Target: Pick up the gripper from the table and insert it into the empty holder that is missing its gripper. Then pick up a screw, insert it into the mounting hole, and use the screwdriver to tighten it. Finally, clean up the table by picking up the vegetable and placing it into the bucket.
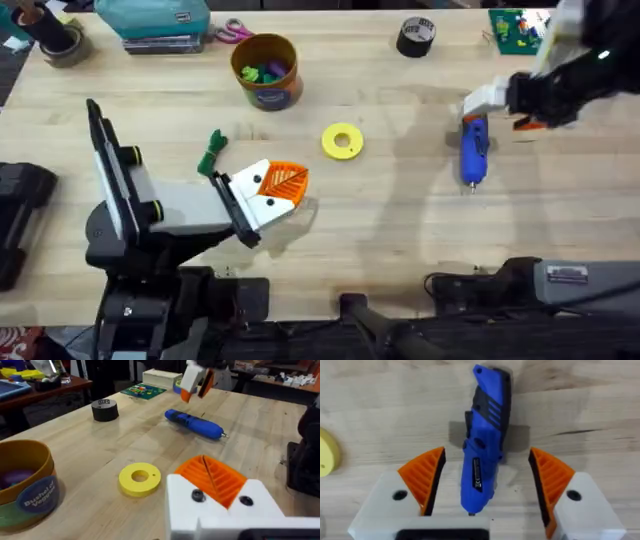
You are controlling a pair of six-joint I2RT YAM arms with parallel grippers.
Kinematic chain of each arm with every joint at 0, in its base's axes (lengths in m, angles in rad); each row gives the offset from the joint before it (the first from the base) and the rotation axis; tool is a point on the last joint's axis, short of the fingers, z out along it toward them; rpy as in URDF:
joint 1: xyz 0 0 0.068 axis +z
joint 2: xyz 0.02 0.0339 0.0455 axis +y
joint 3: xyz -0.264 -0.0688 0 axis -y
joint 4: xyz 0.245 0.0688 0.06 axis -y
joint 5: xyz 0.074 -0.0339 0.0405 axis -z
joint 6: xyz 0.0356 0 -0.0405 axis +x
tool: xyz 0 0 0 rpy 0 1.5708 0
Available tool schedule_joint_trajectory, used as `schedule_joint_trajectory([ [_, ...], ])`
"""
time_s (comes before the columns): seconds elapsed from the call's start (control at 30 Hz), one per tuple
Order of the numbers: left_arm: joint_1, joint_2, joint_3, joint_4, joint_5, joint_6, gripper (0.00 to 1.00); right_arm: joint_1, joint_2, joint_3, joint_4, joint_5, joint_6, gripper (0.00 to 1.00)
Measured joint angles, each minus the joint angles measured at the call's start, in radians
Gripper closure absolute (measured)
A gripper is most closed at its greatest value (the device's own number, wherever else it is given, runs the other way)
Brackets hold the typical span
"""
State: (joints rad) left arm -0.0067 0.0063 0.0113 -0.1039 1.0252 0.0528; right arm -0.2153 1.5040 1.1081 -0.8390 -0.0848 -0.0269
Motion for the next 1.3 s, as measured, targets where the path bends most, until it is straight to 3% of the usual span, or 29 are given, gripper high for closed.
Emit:
schedule_joint_trajectory([
  [0.33, 0.0, 0.0, 0.0, 0.0, 0.0, 0.0, 0.993, 0.041, 0.154, -0.031, 0.112, 0.012, 0.001, 0.005],
  [0.47, 0.0, 0.0, 0.0, 0.0, 0.0, 0.0, 0.993, 0.082, 0.158, -0.032, 0.197, 0.071, 0.062, 0.004],
  [1.17, 0.0, 0.0, 0.0, 0.0, 0.0, 0.0, 0.993, 0.086, 0.209, -0.032, 0.182, 0.106, 0.117, 0.007],
  [1.2, 0.0, 0.0, 0.0, 0.0, 0.0, 0.0, 0.993, 0.087, 0.209, -0.032, 0.182, 0.111, 0.117, 0.072],
  [1.3, 0.0, 0.0, 0.0, 0.0, 0.0, 0.0, 0.993, 0.085, 0.209, -0.032, 0.185, 0.12, 0.118, 0.502],
])
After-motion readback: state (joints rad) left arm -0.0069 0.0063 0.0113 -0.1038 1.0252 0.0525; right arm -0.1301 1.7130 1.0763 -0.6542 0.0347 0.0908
